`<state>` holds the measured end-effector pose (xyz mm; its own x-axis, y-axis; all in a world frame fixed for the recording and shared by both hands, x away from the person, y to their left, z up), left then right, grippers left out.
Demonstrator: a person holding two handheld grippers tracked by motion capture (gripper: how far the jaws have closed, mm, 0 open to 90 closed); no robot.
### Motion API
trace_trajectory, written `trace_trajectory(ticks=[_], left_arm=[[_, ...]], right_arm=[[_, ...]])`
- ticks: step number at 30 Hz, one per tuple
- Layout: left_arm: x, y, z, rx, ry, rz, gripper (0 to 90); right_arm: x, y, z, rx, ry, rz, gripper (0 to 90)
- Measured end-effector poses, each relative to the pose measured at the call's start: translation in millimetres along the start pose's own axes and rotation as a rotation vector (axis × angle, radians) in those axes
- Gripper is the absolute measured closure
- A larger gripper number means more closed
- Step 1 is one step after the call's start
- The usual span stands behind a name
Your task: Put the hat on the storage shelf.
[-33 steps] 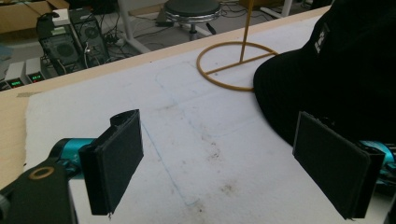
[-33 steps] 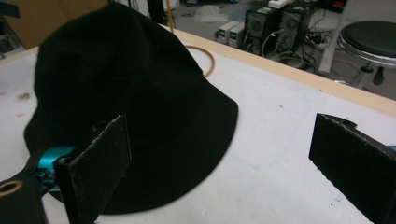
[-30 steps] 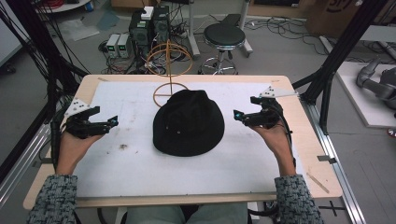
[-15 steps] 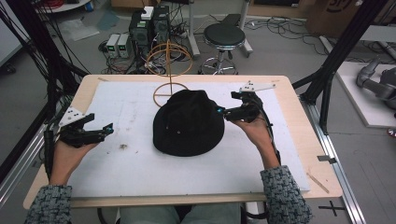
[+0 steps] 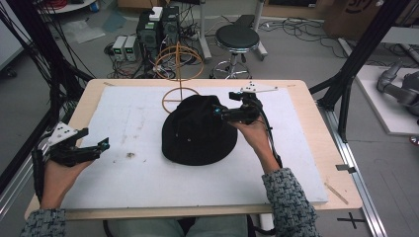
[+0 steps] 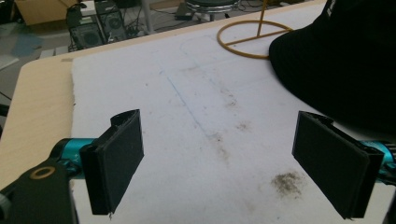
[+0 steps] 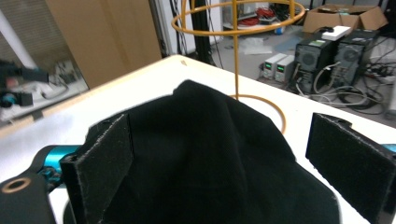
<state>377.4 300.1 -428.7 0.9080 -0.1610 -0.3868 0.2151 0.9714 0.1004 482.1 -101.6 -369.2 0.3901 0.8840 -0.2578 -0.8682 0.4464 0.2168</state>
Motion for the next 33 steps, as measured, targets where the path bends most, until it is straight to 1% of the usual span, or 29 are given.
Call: trace_trajectory(ticks=[2, 5, 6, 9, 11, 12, 15, 16, 18, 19, 21, 22, 23, 24, 28, 30, 32, 33], left_arm=[[-3.5, 2.5, -2.6, -0.01, 0.0, 0.001, 16.7], [-9.7, 7.0, -7.3, -0.016, 0.003, 0.014, 16.7], [-11.0, 7.8, -8.0, -0.018, 0.003, 0.017, 16.7], [-15.2, 9.4, -8.8, -0.023, -0.004, 0.019, 16.7], [-16.6, 9.2, -8.9, -0.021, -0.007, 0.02, 16.7], [-17.1, 9.3, -9.0, -0.019, -0.006, 0.021, 16.7], [-16.9, 8.7, -8.7, -0.017, -0.008, 0.018, 16.7], [-16.3, 8.3, -8.6, -0.017, -0.008, 0.019, 16.7], [-15.0, 6.7, -8.7, -0.014, -0.006, 0.014, 16.7], [-14.6, 6.0, -8.8, -0.011, -0.004, 0.013, 16.7], [-13.7, 4.9, -8.7, -0.009, -0.003, 0.011, 16.7], [-13.3, 4.3, -8.7, -0.009, -0.002, 0.009, 16.7], [-13.0, 3.7, -8.6, -0.008, -0.003, 0.007, 16.7], [-13.0, 3.6, -8.6, -0.008, -0.003, 0.008, 16.7], [-13.6, 4.6, -9.1, -0.009, -0.002, 0.01, 16.7], [-13.9, 5.6, -9.6, -0.011, -0.001, 0.013, 16.7], [-14.4, 6.0, -9.5, -0.013, -0.003, 0.013, 16.7], [-14.5, 6.3, -9.7, -0.013, -0.002, 0.014, 16.7]], right_arm=[[2.3, 0.0, 0.4, 0.007, 0.002, 0.004, 7.4], [11.7, 4.3, 4.4, 0.01, -0.02, 0.03, 7.4], [14.7, 4.6, 4.7, -0.001, -0.019, 0.031, 7.4], [22.5, 3.9, 2.0, -0.006, -0.004, 0.021, 7.4], [26.6, 2.7, 0.6, 0.01, -0.006, 0.021, 7.4], [26.6, 2.7, 0.6, 0.01, -0.006, 0.021, 7.4], [29.3, 2.4, 3.9, 0.018, -0.048, 0.012, 7.4], [29.3, 2.4, 3.9, 0.018, -0.048, 0.012, 7.4], [30.3, 2.7, 6.5, 0.026, -0.081, 0.013, 7.4], [31.5, 2.0, 7.7, 0.028, -0.098, 0.0, 7.4], [32.3, 2.0, 7.9, 0.026, -0.104, -0.001, 7.5], [33.6, 2.2, 7.9, 0.03, -0.109, 0.001, 8.7], [35.1, 2.3, 7.3, 0.038, -0.112, 0.001, 13.7], [38.2, 3.1, 5.3, 0.056, -0.109, 0.007, 15.5], [39.6, 2.2, 4.5, 0.052, -0.105, -0.003, 17.1], [40.9, 1.3, 2.3, 0.071, -0.099, 0.0, 20.0], [42.4, 0.3, 0.6, 0.072, -0.09, -0.006, 23.0], [42.4, 0.3, 0.6, 0.072, -0.09, -0.006, 23.0]])
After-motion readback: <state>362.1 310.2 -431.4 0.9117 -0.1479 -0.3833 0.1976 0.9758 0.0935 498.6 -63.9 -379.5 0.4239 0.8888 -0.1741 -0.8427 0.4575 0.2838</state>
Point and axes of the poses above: each handheld gripper's, and its own axes: x roughly forward along the jaws, z roughly out of its top, y roughly to its left, the point moved 9 cm from there along x, roughly forward along the jaws, and after that the axes turned 12 degrees about z, right-handed, at the moved point
